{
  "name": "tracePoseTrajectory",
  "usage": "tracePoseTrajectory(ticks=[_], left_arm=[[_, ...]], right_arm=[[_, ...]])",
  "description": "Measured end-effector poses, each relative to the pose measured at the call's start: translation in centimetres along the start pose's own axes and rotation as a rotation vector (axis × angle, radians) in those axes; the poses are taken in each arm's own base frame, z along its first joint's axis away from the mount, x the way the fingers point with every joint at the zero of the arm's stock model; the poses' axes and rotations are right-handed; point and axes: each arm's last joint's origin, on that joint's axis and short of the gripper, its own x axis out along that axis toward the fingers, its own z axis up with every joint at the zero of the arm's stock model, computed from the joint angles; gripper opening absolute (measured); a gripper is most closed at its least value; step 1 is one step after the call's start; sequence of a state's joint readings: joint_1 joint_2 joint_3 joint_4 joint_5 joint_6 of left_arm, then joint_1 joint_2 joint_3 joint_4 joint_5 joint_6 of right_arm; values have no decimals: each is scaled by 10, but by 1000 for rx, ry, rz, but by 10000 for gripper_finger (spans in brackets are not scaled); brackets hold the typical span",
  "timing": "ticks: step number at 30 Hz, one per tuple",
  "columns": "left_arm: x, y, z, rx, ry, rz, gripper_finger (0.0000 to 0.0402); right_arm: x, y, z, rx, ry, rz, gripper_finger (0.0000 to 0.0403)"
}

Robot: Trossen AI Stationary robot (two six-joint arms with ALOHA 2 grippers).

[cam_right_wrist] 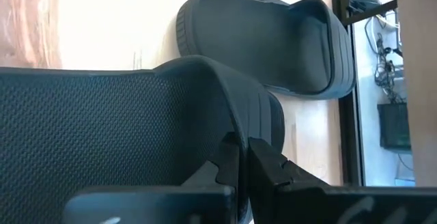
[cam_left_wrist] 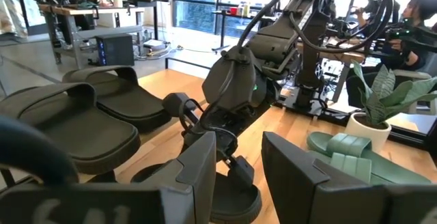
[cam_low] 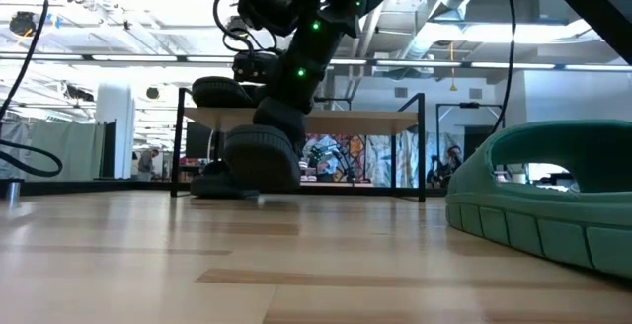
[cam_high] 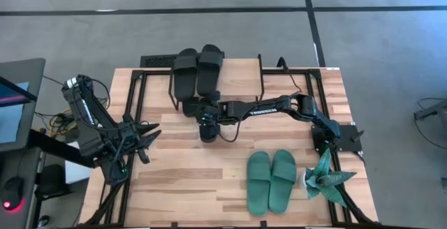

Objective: Pick and place slides into the shelf
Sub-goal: Put the black slipper under the shelf

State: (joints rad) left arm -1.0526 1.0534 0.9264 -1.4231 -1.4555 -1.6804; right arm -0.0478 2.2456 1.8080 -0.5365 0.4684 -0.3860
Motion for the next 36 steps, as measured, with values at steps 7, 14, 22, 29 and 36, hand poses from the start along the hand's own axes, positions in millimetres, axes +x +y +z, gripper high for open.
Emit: tracePoseTrajectory(ticks=[7, 14, 22, 29, 36], left_arm=[[0, 0, 0, -1, 0, 0, 109], [0, 0, 0, -7, 0, 1, 109], [0, 0, 0, -7, 0, 1, 109], [0, 0, 0, -12, 0, 0, 109], [0, 0, 0, -11, 0, 0, 109]], right_arm=[[5, -8, -4, 9, 8, -1, 2], [6, -9, -4, 14, -7, 38, 32], [5, -8, -3, 38, -9, 42, 85], [2, -3, -1, 28, -14, 48, 95], [-5, 11, 4, 34, -25, 59, 95]])
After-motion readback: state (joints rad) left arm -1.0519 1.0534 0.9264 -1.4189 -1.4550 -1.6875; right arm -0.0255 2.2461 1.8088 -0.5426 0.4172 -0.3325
